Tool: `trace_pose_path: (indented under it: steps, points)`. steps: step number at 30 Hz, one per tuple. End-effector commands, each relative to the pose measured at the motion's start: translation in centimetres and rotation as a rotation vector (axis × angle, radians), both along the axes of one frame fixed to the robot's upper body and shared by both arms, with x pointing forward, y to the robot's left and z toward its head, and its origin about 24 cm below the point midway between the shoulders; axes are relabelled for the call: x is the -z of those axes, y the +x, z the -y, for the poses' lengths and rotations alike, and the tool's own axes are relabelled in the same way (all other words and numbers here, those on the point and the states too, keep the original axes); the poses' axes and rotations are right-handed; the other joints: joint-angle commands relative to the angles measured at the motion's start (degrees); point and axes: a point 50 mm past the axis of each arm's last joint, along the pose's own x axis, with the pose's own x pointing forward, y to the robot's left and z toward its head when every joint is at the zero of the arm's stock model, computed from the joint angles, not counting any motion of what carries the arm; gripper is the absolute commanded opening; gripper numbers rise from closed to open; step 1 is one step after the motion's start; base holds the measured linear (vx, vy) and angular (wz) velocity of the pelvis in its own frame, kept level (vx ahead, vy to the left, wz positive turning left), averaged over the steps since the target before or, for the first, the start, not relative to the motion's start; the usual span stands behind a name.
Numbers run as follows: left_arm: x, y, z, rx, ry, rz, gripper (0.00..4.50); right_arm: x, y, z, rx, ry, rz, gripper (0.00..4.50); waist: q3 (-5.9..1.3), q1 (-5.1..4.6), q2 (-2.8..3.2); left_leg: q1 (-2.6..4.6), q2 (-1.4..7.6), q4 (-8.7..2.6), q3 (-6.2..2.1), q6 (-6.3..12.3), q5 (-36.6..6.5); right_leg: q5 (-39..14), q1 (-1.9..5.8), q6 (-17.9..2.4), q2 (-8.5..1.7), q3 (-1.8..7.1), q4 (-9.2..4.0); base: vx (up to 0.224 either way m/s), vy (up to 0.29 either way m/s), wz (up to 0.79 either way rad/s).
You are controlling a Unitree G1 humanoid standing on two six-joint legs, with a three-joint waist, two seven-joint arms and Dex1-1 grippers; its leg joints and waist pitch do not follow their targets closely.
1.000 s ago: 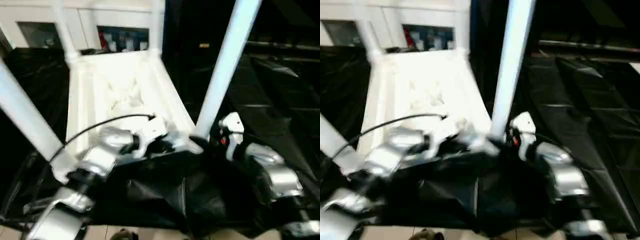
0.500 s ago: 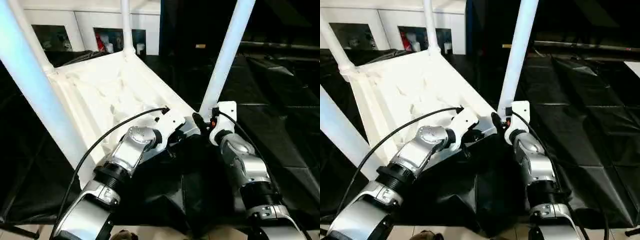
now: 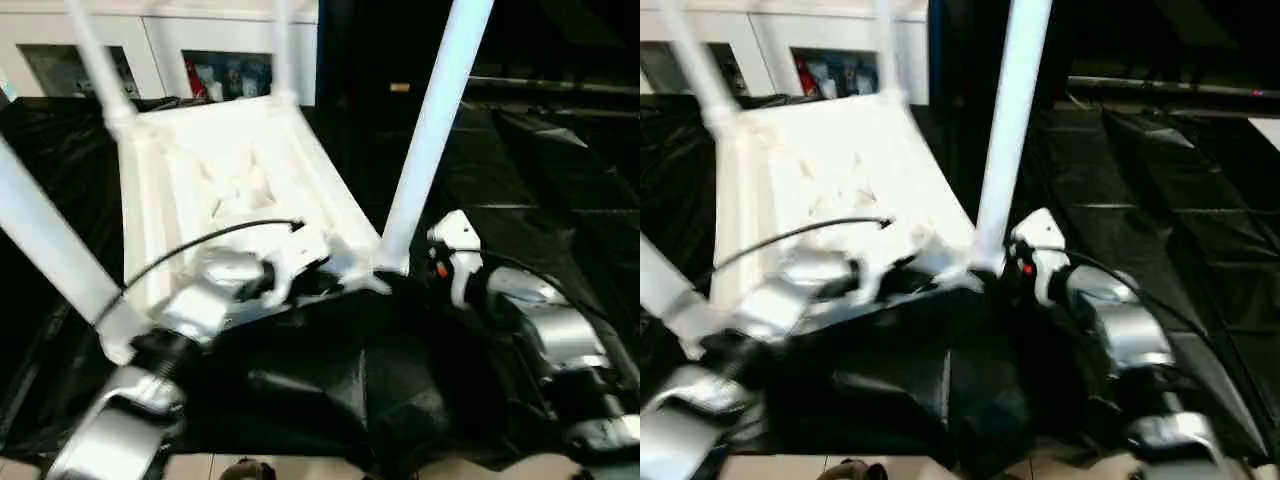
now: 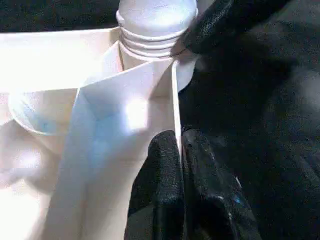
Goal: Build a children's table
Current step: Rotate leg to tighten
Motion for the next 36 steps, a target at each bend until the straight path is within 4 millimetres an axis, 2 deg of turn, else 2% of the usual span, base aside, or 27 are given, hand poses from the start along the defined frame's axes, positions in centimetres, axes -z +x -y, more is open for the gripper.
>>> trace_pose_path:
  steps: [1, 4, 7, 10, 19, 27, 30, 32, 33, 34, 35, 36]
  points:
    - [-0.6, -0.8, 0.6, 0.116, -0.038, -0.019, 0.0, -0.6, -0.5, 0.0, -0.089, 0.006, -0.017, 3.89, -3.54, 0.28, -0.52, 1.42, 6.07, -4.37, -2.74, 5.59, -7.82, -6.07, 2.12, -14.64, -6.04, 3.56, -3.88, 0.0, 0.0, 0.0]
    - [-0.7, -1.1, 0.2, 0.136, -0.043, -0.03, 0.0, -0.7, -0.6, 0.3, -0.113, -0.002, -0.029, 3.89, -3.75, 0.68, -0.47, 1.48, 6.09, -4.09, -2.5, 6.39, -4.63, -0.63, 1.93, -16.06, -5.77, 3.45, -3.09, 0.0, 0.0, 0.0]
    - [-0.7, -1.2, 0.0, 0.143, -0.043, -0.029, 0.0, -0.8, -0.8, 0.3, -0.14, 0.004, -0.04, 3.89, -3.89, 1.17, -0.71, 1.28, 5.87, -3.73, -2.34, 7.18, -3.38, 1.18, 2.11, -16.53, -6.01, 3.5, -2.91, 0.0, 0.0, 0.0]
    - [-0.7, -1.2, -0.1, 0.146, -0.043, -0.03, 0.0, -0.8, -0.9, 0.2, -0.154, 0.007, -0.044, 3.54, -4.03, 1.4, -0.82, 1.14, 5.83, -3.5, -2.3, 8.01, -1.56, 3.06, 2.06, -16.67, -5.87, 3.4, -2.55, 0.0, 0.0, 0.0]
    - [-0.7, -1.3, 0.1, 0.147, -0.054, -0.03, 0.0, -0.6, -1.2, -0.1, -0.186, 0.014, -0.057, 2.81, -3.9, 1.37, -0.98, 1.17, 5.83, -3.41, -2.29, 8.14, -2.07, 1.09, 1.97, -16.36, -5.82, 3.36, -2.67, 0.0, 0.0, 0.0]
    - [-0.6, -1.4, 0.2, 0.14, -0.056, -0.033, 0.0, 0.0, -1.5, -0.2, -0.192, 0.002, -0.069, 2.69, -3.95, 1.36, -1.11, 1.16, 5.75, -3.26, -2.25, 8.62, -1.2, 1.56, 1.97, -16.23, -5.74, 3.34, -2.54, 0.0, 0.0, 0.0]
    - [-0.4, -1.1, 0.2, 0.101, -0.052, -0.026, 0.0, 0.6, -1.4, -0.1, -0.129, -0.003, -0.062, 2.67, -3.94, 1.33, -1.08, 1.15, 5.76, -3.27, -2.29, 8.6, -1.36, 1.07, 1.95, -16.23, -5.78, 3.34, -2.58, 0.0, 0.0, 0.0]
    - [-0.2, -0.1, 0.7, -0.017, -0.039, 0.005, 0.0, 1.5, -0.4, -0.1, 0.064, 0.015, -0.046, 2.67, -3.76, 1.12, -1.08, 1.23, 5.7, -3.43, -2.29, 7.36, -3.11, -1.89, 1.74, -16.09, -5.9, 3.45, -3.08, 0.0, 0.0, 0.0]
    - [-0.2, -0.1, 0.7, -0.017, -0.039, 0.005, 0.0, 1.5, -0.4, -0.1, 0.064, 0.015, -0.046, 2.67, -3.76, 1.12, -1.08, 1.23, 5.7, -3.43, -2.29, 7.36, -3.11, -1.89, 1.74, -16.09, -5.9, 3.45, -3.08, 0.0, 0.0, 0.0]
    - [-0.1, 0.2, 0.9, -0.043, -0.038, 0.01, 0.0, 1.7, -0.2, 0.0, 0.104, 0.017, -0.049, 2.67, -3.66, 0.89, -1.21, 1.2, 5.66, -3.62, -2.39, 5.83, -5.12, -5.52, 1.89, -15.39, -5.96, 3.45, -3.56, 0.0, 0.0, 0.0]
    - [0.0, 0.6, 1.3, -0.086, -0.03, 0.024, 0.0, 2.1, 0.2, -0.1, 0.187, 0.028, -0.055, 2.67, -3.6, 0.78, -1.22, 1.24, 5.64, -3.72, -2.45, 5.08, -6.18, -7.31, 1.92, -14.82, -5.98, 3.47, -3.75, 0.0, 0.0, 0.0]
    - [0.2, 1.1, 2.2, -0.148, -0.025, 0.033, 0.0, 2.7, 0.8, -0.3, 0.331, 0.045, -0.059, 2.67, -3.51, 0.72, -0.99, 1.33, 5.59, -3.79, -2.39, 4.72, -6.75, -8.3, 1.73, -14.56, -5.86, 3.52, -3.94, 0.0, 0.0, 0.0]
